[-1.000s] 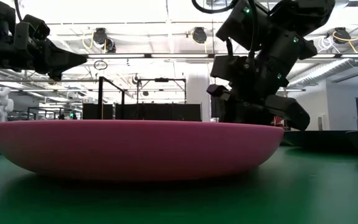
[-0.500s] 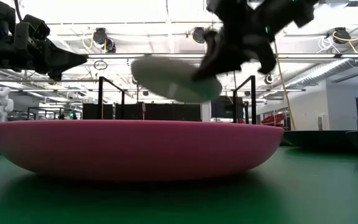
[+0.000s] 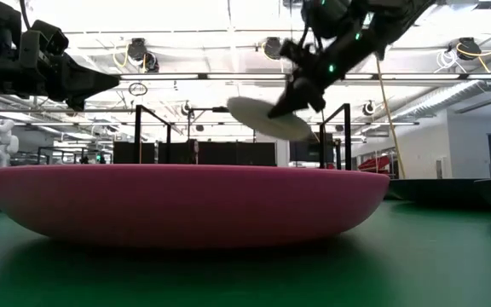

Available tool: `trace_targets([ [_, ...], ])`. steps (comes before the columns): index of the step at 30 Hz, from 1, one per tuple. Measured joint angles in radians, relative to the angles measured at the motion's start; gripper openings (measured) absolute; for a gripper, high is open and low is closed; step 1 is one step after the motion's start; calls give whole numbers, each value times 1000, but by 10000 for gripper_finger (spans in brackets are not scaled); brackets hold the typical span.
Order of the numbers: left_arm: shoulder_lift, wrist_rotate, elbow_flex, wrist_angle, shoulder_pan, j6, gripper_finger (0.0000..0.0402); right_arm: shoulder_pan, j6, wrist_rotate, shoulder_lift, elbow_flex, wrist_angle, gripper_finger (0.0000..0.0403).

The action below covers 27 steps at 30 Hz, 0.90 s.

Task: Place and stack plates onto a shelf
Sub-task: Put the white plate on the shelf

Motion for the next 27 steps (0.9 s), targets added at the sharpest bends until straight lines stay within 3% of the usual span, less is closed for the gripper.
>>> trace_targets([
  [5, 0, 0, 0, 0, 0, 0, 10, -25, -11, -49, 13, 0, 10, 1],
  [12, 0, 0, 0, 0, 0, 0, 10, -19, -27, -101, 15, 8, 172, 0],
  [22, 0, 0, 0, 0, 0, 0, 10, -32, -87, -152, 254, 339, 9, 0],
  [27, 0, 0, 0, 0, 0, 0, 10, -44, -102, -151, 373, 421, -4, 0],
])
